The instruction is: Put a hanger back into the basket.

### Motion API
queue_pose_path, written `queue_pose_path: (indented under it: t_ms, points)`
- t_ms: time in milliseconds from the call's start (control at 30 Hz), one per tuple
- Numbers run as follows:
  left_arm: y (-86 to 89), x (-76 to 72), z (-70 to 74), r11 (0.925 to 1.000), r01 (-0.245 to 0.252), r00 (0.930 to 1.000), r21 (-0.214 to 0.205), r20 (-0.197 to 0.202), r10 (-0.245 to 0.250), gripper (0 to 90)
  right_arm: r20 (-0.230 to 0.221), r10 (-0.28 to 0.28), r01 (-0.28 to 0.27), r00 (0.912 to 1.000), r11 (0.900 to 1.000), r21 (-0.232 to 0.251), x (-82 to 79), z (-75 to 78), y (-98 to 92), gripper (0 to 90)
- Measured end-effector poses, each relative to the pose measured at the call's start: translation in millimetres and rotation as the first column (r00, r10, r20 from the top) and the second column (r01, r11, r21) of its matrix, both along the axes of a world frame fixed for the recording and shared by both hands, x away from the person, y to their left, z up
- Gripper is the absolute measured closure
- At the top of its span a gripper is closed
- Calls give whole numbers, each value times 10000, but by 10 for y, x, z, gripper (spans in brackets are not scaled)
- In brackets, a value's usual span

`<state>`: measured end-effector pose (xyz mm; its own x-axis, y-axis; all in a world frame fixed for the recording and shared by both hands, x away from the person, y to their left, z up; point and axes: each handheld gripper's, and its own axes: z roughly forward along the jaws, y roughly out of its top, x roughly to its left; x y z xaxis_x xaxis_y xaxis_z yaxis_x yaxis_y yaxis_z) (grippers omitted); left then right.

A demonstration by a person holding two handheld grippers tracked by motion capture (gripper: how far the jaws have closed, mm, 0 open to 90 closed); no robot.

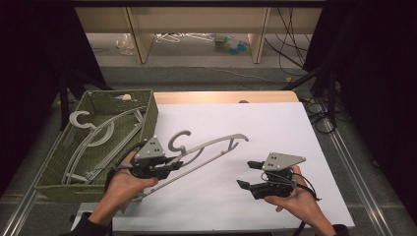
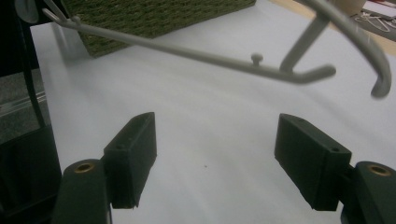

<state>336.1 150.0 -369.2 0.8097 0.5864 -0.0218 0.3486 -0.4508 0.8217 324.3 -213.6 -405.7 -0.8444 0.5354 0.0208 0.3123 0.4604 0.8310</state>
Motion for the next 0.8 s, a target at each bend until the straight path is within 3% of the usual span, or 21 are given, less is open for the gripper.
queue_pose_path:
  t_ms: [100, 200, 400, 500, 600, 667, 700, 800]
  points:
    - [102, -7, 138, 9995, -205, 9996, -249, 177, 210, 788, 64, -63, 63, 10000, 10000, 21, -8, -47, -26, 297]
    - [234, 8, 323, 9964, -311, 9989, -787, 322, 337, 787, -20, -8, 8, 10000, 10000, -3, -21, -75, -30, 297]
    - [561, 40, 686, 9914, -1014, 9898, -824, 922, 1089, 788, -108, 114, -115, 9999, 9999, -65, -25, -104, -19, 297]
    - [780, 74, 816, 9864, -1508, 9772, -656, 1411, 1587, 787, -173, 70, -72, 9998, 9999, -104, -22, -113, -18, 297]
    - [1008, 120, 867, 9749, -2093, 9656, -763, 1410, 2184, 787, -224, 70, -73, 9997, 9999, -109, -21, -120, -17, 297]
    - [1176, 165, 879, 9604, -2716, 9480, -620, 1547, 2781, 788, -223, 60, -63, 9997, 9999, -125, -18, -128, -15, 296]
    - [1289, 204, 864, 9523, -2964, 9419, -725, 1426, 3041, 788, -206, 63, -65, 9998, 9999, -129, -16, -129, -14, 294]
    - [1493, 280, 823, 9393, -3350, 9295, -747, 1373, 3424, 788, -244, 77, -79, 9997, 9999, -89, -10, -139, -5, 283]
